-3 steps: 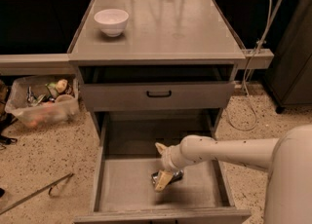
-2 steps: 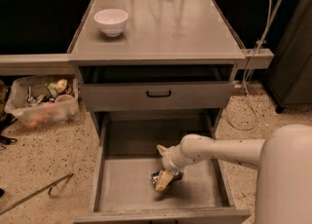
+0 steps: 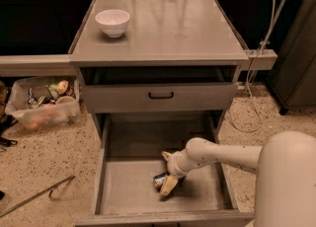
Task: Pick redbull can from middle drawer and place on counter
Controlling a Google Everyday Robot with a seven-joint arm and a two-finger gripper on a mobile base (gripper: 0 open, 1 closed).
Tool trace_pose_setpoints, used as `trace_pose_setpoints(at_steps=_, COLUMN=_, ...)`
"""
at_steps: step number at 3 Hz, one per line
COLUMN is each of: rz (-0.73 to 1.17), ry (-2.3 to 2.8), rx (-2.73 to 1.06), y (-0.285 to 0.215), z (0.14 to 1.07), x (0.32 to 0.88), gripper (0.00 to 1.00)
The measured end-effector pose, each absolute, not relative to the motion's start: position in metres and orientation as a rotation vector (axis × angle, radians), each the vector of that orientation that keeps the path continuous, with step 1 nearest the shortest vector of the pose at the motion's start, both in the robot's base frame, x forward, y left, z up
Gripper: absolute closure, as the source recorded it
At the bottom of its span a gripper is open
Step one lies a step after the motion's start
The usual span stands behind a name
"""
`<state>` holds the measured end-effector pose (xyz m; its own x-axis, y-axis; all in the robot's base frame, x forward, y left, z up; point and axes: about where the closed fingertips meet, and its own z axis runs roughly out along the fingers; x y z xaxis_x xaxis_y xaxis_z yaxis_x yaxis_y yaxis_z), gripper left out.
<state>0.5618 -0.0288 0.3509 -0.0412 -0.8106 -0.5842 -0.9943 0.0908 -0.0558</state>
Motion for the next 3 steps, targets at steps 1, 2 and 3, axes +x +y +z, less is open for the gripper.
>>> trace_pose_setpoints(at_steps=1, rz=0.514, ry=1.902, rx=-1.768, y=-0.0287, z=0.3501, x=0.5617, gripper=0.18)
trace_pose_setpoints(at_steps=2, rz=0.514, ry=1.902, rx=-1.768, y=-0.0287, z=0.3501, x=0.5616, gripper=0.42)
trace_pose_setpoints(at_steps=3, rz=0.517, ry=1.908, rx=-1.769, y=-0.0274, z=0.3564, x=0.5603, gripper=0.65)
